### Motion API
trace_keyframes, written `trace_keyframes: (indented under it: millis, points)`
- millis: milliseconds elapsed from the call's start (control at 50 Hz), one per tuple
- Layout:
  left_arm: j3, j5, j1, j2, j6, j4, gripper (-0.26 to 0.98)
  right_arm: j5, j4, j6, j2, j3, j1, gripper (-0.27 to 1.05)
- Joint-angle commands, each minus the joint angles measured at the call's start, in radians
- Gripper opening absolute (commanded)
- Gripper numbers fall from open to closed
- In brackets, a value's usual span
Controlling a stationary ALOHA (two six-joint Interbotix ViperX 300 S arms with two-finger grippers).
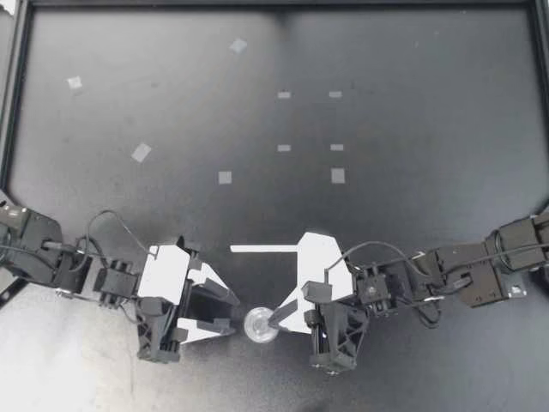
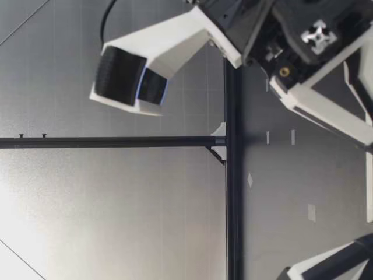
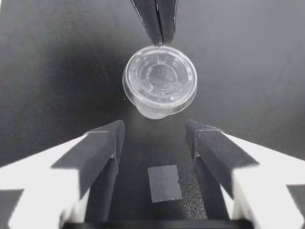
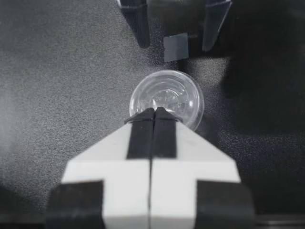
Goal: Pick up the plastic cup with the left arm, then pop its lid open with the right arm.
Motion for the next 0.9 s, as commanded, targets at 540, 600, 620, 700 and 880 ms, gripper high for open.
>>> trace_keyframes:
  millis: [540, 600, 620, 700, 880]
  points:
    - [-0.071, -0.029, -0.02, 0.074, -0.005, 0.0, 0.51, -0.003, -0.002, 0.0, -0.006, -0.017, -0.008, -0.07]
    - [-0.072, -0.028, -0.02, 0.075, -0.005, 0.0, 0.51, -0.002, -0.002, 0.002, -0.005, -0.017, -0.008, -0.07]
    - [-0.077, -0.029, -0.018, 0.077, -0.005, 0.0, 0.51, 0.0, -0.002, 0.002, -0.002, -0.017, -0.008, -0.07]
    - [-0.081, -0.028, -0.02, 0.081, -0.005, 0.0, 0.51, 0.008, -0.003, 0.011, 0.003, -0.017, -0.008, -0.07]
    - [-0.092, -0.029, -0.02, 0.087, -0.005, -0.002, 0.51, 0.025, -0.002, 0.02, 0.006, -0.014, -0.006, -0.07]
